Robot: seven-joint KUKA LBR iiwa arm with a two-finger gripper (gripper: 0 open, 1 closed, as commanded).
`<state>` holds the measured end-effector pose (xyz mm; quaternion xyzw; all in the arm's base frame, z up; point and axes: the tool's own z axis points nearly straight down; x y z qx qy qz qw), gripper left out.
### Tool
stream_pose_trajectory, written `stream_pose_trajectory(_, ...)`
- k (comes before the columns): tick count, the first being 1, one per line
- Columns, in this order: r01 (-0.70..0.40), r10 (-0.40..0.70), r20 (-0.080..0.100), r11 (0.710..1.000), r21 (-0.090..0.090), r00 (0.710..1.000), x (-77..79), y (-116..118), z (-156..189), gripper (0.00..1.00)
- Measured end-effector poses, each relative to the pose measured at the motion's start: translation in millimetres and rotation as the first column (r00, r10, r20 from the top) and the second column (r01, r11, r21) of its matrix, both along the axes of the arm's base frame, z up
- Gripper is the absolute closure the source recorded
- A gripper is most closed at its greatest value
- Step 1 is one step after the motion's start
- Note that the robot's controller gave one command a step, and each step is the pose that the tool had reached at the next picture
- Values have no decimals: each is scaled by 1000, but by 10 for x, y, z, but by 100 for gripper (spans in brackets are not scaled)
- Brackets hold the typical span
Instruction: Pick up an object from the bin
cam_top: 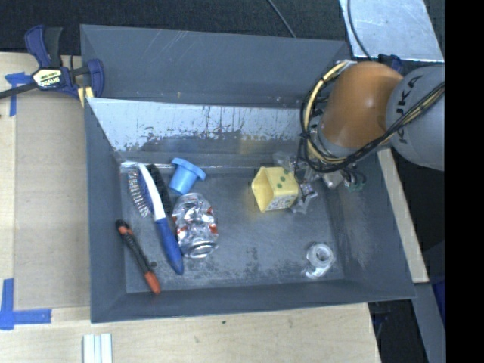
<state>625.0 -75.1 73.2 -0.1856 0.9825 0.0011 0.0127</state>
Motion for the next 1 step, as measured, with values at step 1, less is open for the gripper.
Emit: stream_pose_trajectory(1,1,-1,-8,1000,1,1000,-30,4,213,100)
